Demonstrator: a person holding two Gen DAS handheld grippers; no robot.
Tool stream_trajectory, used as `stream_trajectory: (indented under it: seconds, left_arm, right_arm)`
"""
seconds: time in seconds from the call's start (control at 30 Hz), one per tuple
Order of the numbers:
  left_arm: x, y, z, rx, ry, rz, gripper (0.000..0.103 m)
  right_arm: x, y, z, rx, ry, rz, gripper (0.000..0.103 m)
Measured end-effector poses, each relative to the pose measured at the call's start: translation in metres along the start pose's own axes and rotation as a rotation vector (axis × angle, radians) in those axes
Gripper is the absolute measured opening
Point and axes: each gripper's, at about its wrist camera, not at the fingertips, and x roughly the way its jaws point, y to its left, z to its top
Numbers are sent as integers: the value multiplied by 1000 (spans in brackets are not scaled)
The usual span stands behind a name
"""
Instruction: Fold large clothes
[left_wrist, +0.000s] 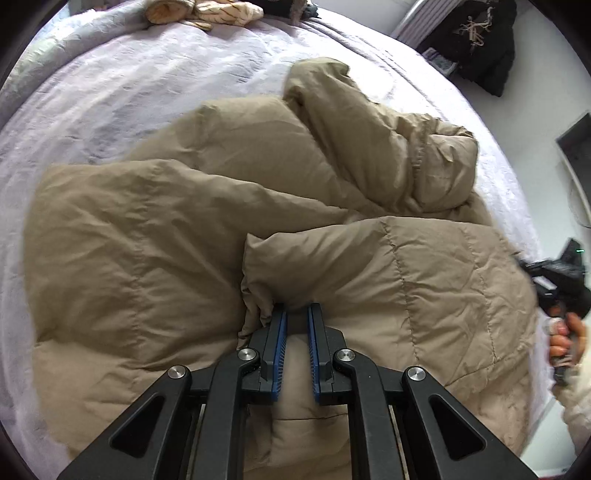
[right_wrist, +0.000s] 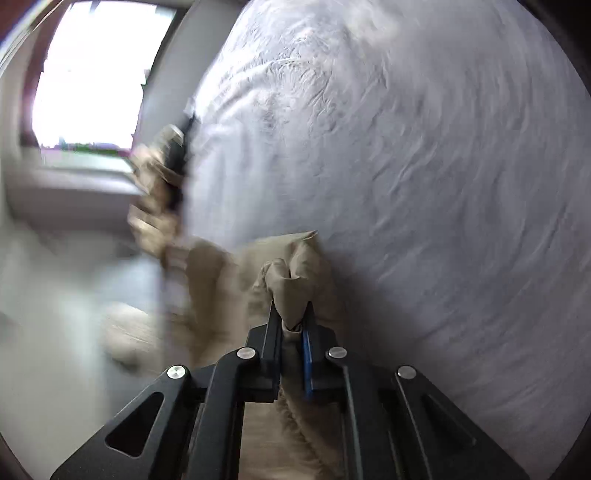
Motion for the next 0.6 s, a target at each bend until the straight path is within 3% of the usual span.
stream_trajectory:
  seconds: [0.07, 0.2, 0.27, 0.43, 0.53, 0.6]
  left_arm:
    - [4, -5, 1, 9, 1, -3, 13]
    - [7, -7, 3, -5, -4, -4, 13]
    - [-5, -8, 2, -11, -13, 5, 13]
    - [-52, -8, -10, 13, -74, -16, 13]
    - [-55, -8, -25, 42, -36, -47, 13]
    - [-42, -11, -36, 82, -4, 12, 13]
  right_arm:
    - [11, -8, 4, -35, 20, -90, 9]
    - [21, -14, 2, -56, -14, -157, 10]
    - [20, -7, 1, -51, -36, -189, 17]
    - [-27, 28, -16, -166, -150, -321, 20]
    - [-63, 39, -41, -245, -167, -303, 20]
    - [-66, 46, -63, -308, -124, -295, 20]
